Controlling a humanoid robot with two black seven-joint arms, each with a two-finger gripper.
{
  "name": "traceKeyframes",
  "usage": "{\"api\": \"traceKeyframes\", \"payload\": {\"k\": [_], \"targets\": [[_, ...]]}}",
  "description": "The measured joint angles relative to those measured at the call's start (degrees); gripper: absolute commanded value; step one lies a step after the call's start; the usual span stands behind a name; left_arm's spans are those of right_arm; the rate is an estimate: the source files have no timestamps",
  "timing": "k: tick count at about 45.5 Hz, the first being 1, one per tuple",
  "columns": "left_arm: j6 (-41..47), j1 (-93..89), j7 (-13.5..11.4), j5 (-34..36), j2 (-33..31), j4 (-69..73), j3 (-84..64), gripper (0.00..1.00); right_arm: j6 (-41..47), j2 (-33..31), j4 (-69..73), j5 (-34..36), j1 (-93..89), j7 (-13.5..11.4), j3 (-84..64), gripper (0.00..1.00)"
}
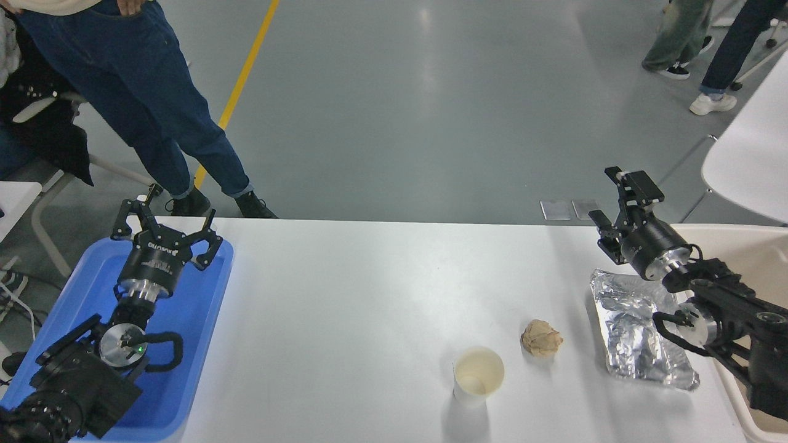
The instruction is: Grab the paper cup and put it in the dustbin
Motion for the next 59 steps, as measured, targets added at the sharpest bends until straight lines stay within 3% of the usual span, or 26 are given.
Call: {"api": "traceKeyframes", "payload": {"k": [12,28,31,37,45,59], "targets": [[0.0,0.0,0.0,0.0,0.0,0.0,0.0,1.00,0.3,-2.7,4.2,1.1,22.2,0.0,-34.9,1.00],[0.0,0.0,0.0,0.0,0.0,0.0,0.0,1.00,3.1,2.7,13.1,0.9,48.4,-0.8,-68.5,1.00],[0.0,0.0,0.0,0.0,0.0,0.0,0.0,1.00,5.2,4.3,14.8,0.8,52.4,-2.3,-72.8,1.00],[0.0,0.0,0.0,0.0,0.0,0.0,0.0,1.00,12.1,7.1,17.4,0.6,59.9,-7.5,-78.4,1.00],[0.0,0.0,0.0,0.0,0.0,0.0,0.0,1.00,26.2,11.5,19.9,0.7,69.1,-13.0,-81.9,1.00],[0.0,0.1,0.0,-0.1,0.1,0.0,0.0,1.00,39.6,17.6,27.9,1.3,82.6,-16.1,-82.5,1.00]]}}
